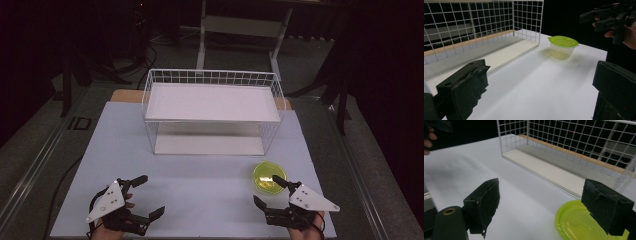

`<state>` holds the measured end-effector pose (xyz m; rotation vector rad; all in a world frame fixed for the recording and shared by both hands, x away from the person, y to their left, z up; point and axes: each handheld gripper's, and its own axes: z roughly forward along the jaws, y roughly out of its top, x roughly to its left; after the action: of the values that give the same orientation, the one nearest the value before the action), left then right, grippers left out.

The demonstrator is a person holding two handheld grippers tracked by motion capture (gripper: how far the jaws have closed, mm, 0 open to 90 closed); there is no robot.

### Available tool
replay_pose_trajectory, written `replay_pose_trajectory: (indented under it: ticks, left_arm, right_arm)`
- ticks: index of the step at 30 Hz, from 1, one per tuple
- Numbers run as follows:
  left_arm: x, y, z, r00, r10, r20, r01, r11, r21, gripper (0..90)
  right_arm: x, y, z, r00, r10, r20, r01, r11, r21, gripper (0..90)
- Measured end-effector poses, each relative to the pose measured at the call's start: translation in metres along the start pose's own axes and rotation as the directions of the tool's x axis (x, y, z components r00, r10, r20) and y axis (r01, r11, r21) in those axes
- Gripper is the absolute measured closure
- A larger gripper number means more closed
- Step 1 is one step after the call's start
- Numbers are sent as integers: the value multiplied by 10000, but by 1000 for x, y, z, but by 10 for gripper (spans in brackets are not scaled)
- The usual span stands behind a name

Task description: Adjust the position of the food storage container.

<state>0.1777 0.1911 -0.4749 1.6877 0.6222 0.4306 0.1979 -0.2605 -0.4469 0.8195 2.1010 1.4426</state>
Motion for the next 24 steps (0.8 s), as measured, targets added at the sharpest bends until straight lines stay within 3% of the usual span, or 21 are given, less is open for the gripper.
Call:
replay_pose_trajectory:
  ticks: [3, 8, 11, 13, 15, 16, 18, 22, 24]
  left_arm:
    - [-1, 2, -1, 9998, -145, 112, 145, 9999, -71, 1]
    - [-3, 3, -2, 10000, 40, -3, -40, 9999, -100, 1]
    - [-7, 4, -2, 9993, 358, -53, -359, 9993, -142, 2]
    - [-10, 5, -1, 9983, 575, -104, -577, 9982, -151, 2]
    - [-12, 5, 0, 9981, 615, 24, -614, 9980, -131, 2]
    - [-12, 6, 0, 9980, 634, 31, -633, 9979, -153, 2]
    - [-13, 6, 0, 9978, 651, 78, -650, 9978, -146, 2]
    - [-13, 5, 0, 9979, 644, 91, -642, 9978, -143, 2]
    - [-13, 4, 1, 9982, 587, 92, -586, 9982, -163, 2]
  right_arm:
    - [3, 4, -3, 9999, 18, -103, -17, 10000, 71, 152]
    - [9, 13, -8, 9994, -152, -326, 150, 9999, -47, 137]
    - [11, 19, -10, 9984, -154, -550, 146, 9998, -149, 131]
    - [13, 25, -11, 9971, -431, -621, 415, 9988, -275, 126]
    - [15, 33, -11, 9947, -980, -304, 968, 9945, -413, 119]
    - [15, 36, -12, 9941, -1036, -328, 1017, 9933, -548, 118]
    - [13, 44, -11, 9949, -879, -486, 853, 9950, -528, 118]
    - [9, 62, -8, 9968, -793, 68, 795, 9952, -577, 108]
    - [4, 69, -9, 9979, -653, 5, 651, 9956, -673, 109]
